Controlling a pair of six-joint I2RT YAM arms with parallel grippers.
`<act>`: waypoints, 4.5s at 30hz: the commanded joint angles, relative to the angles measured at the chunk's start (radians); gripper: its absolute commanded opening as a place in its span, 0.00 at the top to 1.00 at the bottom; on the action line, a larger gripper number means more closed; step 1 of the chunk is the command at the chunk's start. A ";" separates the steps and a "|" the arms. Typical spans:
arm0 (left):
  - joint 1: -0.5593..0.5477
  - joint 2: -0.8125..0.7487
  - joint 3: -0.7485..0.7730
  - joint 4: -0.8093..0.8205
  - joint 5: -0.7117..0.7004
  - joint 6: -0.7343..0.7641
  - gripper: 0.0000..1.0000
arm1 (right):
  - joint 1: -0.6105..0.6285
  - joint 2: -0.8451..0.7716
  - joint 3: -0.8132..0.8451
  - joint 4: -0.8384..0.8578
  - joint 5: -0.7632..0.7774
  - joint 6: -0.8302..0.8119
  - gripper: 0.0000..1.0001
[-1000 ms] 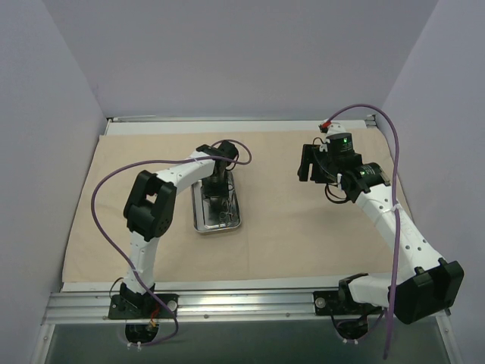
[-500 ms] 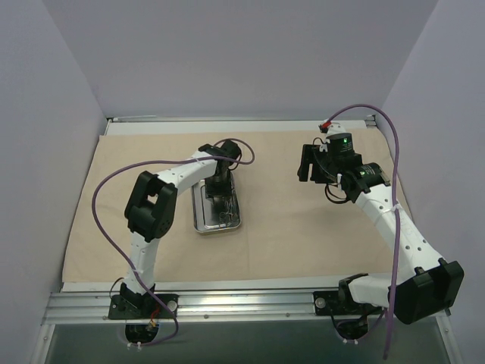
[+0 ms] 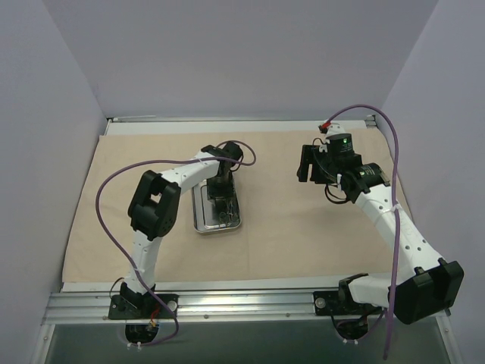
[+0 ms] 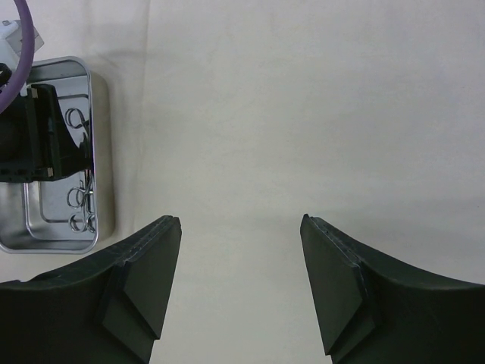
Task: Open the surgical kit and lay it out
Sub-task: Pick up the medical item from the container, then place the medical item in the surgical kit.
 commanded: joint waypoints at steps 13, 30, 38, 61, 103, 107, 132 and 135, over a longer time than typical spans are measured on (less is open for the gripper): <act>-0.013 0.089 -0.003 -0.053 -0.037 0.002 0.83 | 0.003 -0.004 -0.015 0.012 -0.008 -0.006 0.34; 0.100 -0.159 0.068 -0.071 -0.038 0.112 0.98 | 0.020 0.101 0.057 0.045 -0.074 -0.028 0.37; 0.125 -0.205 0.117 -0.063 0.054 0.153 0.98 | 0.036 0.224 0.158 0.053 -0.184 -0.049 0.43; 0.237 -0.543 -0.135 0.625 1.035 0.082 0.98 | 0.059 0.281 0.180 0.423 -1.061 0.118 0.57; 0.208 -0.552 -0.293 1.156 1.194 -0.291 0.98 | 0.117 0.289 0.163 0.628 -1.119 0.275 1.00; 0.229 -0.546 -0.296 1.132 1.178 -0.285 0.87 | 0.120 0.279 0.175 0.575 -1.088 0.236 1.00; 0.518 -0.756 -0.566 0.497 0.835 0.273 0.44 | -0.055 0.769 0.640 -0.321 0.295 -0.549 1.00; 0.518 -0.773 -0.570 0.481 0.827 0.290 0.44 | -0.161 0.793 0.666 -0.284 0.331 -0.581 1.00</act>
